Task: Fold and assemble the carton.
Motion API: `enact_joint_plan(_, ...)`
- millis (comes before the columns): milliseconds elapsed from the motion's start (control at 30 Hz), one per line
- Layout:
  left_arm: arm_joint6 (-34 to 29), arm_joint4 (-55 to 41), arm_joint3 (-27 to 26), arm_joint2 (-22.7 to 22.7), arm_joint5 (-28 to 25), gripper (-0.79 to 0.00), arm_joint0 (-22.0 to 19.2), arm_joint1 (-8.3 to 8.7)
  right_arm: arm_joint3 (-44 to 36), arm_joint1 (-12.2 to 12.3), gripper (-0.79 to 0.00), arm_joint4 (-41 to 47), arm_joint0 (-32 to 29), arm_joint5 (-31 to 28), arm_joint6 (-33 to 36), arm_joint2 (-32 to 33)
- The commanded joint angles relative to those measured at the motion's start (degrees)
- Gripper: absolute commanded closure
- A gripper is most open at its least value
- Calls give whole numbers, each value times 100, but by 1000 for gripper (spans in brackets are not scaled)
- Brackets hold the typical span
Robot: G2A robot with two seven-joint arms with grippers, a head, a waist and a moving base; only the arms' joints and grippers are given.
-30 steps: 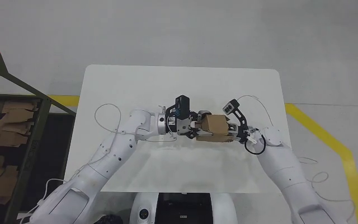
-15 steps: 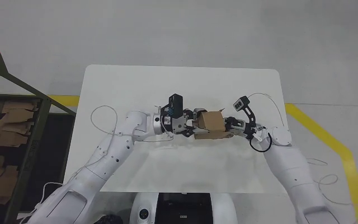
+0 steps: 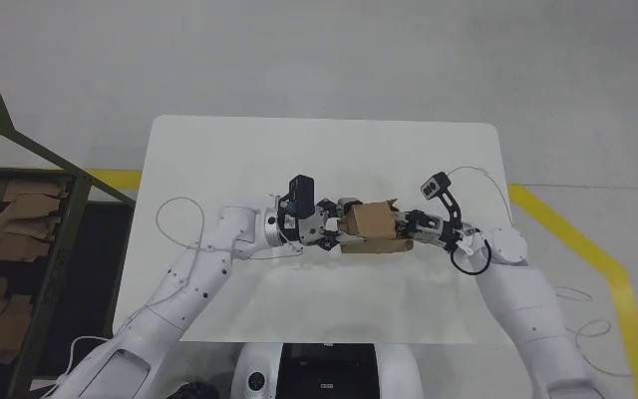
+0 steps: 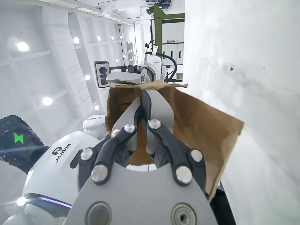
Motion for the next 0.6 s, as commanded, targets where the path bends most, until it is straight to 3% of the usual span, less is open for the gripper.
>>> enact_joint_plan(0, 23, -31, -6, 68, 3, -262, -25, 9, 1, -17, 0, 162, 32, 38, 196, -62)
enact_joint_plan(200, 36, -141, 75, 309, 3, -289, -197, 37, 77, -48, 0, 419, 120, 28, 533, -161)
enact_joint_plan(300, 49, -193, 148, 472, 3, -351, -319, 49, 121, -65, 0, 529, 150, 28, 627, -204)
enact_joint_plan(333, 45, -211, 186, 521, 3, -391, -366, 53, 130, -72, 0, 590, 157, 42, 684, -223)
enact_joint_plan(367, 42, -230, 222, 567, 3, -520, -413, 57, 151, -77, 0, 630, 167, 45, 723, -235)
enact_joint_plan(400, 41, -268, 256, 624, 3, -705, -449, 61, 168, -81, 0, 648, 176, 35, 750, -248)
enact_joint_plan(433, 31, -306, 282, 680, 3, -785, -494, 66, 187, -87, 0, 671, 183, 41, 777, -266)
enact_joint_plan(567, -14, -499, 363, 859, 3, -785, -643, 99, 280, -114, 0, 834, 214, 39, 875, -319)
